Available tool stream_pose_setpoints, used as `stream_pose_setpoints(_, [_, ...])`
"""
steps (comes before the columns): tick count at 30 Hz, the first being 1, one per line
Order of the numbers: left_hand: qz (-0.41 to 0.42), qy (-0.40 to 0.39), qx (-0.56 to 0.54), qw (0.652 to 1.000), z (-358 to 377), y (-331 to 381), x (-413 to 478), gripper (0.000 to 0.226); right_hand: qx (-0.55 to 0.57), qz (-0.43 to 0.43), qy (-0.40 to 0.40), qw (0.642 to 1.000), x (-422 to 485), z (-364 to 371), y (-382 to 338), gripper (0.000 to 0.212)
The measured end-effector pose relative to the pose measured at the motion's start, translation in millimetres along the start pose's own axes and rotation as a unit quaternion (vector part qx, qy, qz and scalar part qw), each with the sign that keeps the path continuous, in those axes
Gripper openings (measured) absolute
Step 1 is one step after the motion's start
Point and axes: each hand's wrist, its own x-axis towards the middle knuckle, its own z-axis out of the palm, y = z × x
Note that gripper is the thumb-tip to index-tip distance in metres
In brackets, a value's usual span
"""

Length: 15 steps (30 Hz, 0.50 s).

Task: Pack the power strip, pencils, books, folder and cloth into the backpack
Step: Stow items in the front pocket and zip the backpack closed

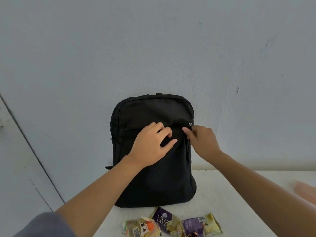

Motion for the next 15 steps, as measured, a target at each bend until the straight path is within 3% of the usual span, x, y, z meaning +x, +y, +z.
stream_pose_setpoints(3, [-0.038,-0.106,0.054,0.992,-3,5,28,0.037,0.275,0.116,-0.006,0.954,-2,-8,-9,0.046])
stream_pose_setpoints(6, [-0.025,-0.149,0.098,0.984,0,13,44,0.039,0.379,0.190,0.000,0.906,0,-16,-13,0.037])
stream_pose_setpoints(9, [-0.022,-0.162,0.123,0.979,6,23,55,0.042,0.440,0.229,-0.047,0.867,5,-25,-15,0.026])
stream_pose_setpoints(13, [-0.026,-0.186,0.147,0.971,19,31,62,0.053,0.322,0.124,-0.053,0.937,1,-30,-12,0.035])
stream_pose_setpoints(15, [-0.019,-0.198,0.143,0.969,24,33,60,0.047,0.213,0.041,-0.049,0.975,-2,-29,-11,0.035])
